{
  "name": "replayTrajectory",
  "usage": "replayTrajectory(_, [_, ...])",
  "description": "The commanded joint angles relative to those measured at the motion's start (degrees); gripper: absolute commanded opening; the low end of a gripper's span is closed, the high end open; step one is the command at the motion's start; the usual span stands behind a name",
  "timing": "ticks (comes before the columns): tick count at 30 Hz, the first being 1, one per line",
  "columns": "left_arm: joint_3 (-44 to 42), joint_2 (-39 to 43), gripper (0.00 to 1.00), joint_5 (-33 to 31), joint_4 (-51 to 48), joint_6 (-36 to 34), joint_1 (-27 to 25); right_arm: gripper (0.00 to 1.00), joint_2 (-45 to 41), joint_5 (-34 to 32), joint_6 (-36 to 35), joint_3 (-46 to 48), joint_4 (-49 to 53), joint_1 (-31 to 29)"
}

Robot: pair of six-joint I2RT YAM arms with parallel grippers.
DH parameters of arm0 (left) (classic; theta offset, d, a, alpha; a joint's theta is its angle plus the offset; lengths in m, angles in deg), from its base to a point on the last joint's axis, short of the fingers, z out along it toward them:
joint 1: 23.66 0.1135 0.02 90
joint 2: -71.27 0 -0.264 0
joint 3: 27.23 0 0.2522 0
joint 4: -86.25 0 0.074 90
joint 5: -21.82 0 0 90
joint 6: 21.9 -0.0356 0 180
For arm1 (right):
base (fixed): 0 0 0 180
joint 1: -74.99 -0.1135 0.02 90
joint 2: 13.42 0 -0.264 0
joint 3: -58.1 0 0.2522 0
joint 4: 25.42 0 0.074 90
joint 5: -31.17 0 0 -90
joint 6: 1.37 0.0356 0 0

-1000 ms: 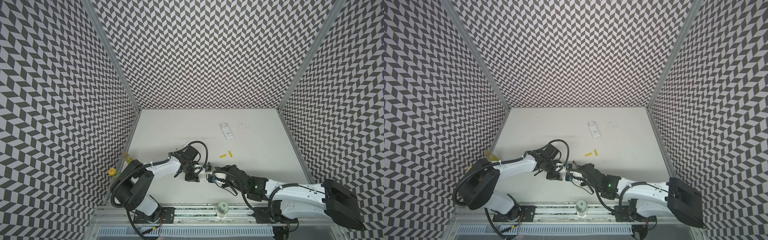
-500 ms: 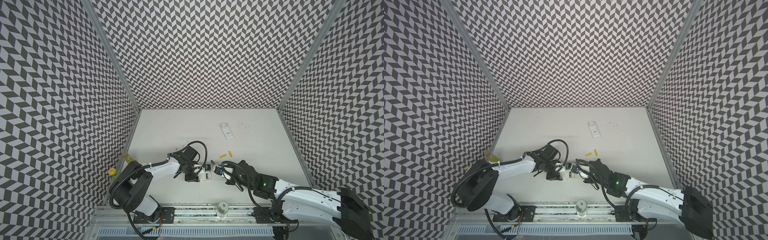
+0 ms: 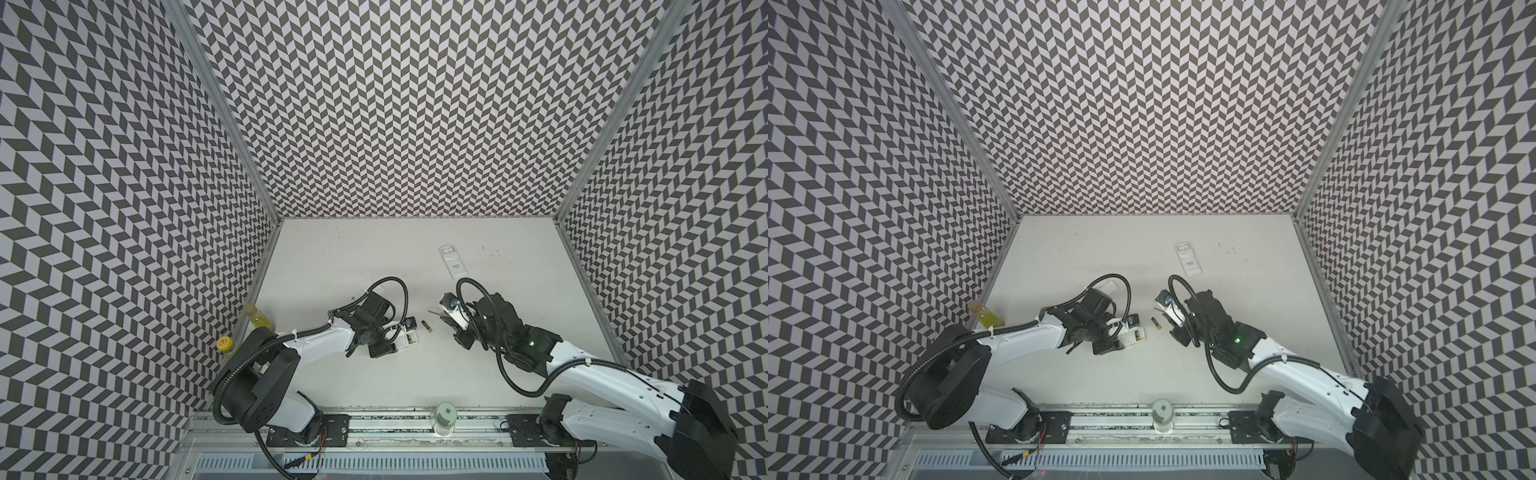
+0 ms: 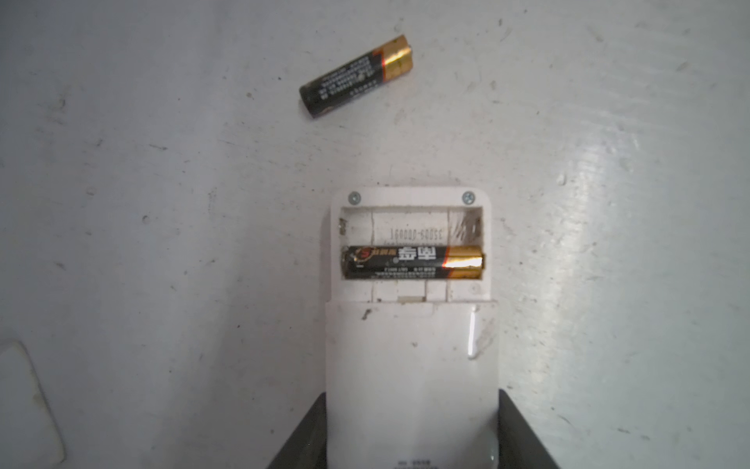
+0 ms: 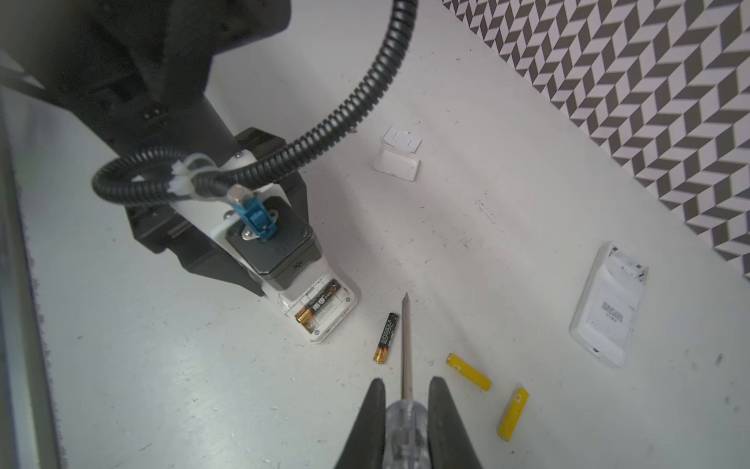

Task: Unload the batteries from the remote control
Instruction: 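Lever the upper battery out with the screwdriver tip using the right gripper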

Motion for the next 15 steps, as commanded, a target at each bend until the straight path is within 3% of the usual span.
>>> replayTrajectory(1, [-0.5, 1.2, 0.36, -2.0, 2.6, 1.9, 1.2, 0.00, 2.7, 8.8, 9.1, -4.3, 1.6, 2.9])
replayTrajectory(6, [0.1, 0.8, 0.40, -1.7, 1.4, 1.7, 1.4, 0.00, 9.5, 17.6, 14.1, -9.5, 4.9, 5.0])
replayTrajectory(11, [1.1, -0.6, 0.72, 1.6, -0.7, -2.0, 1.3, 0.00, 15.6, 22.9, 17.1, -11.2, 5.1, 6.5])
replayTrajectory(15, [2.4, -0.9, 0.86, 2.4, -0.8, -1.3, 1.3, 0.00, 18.7, 26.3, 17.7, -12.8, 6.5, 6.9])
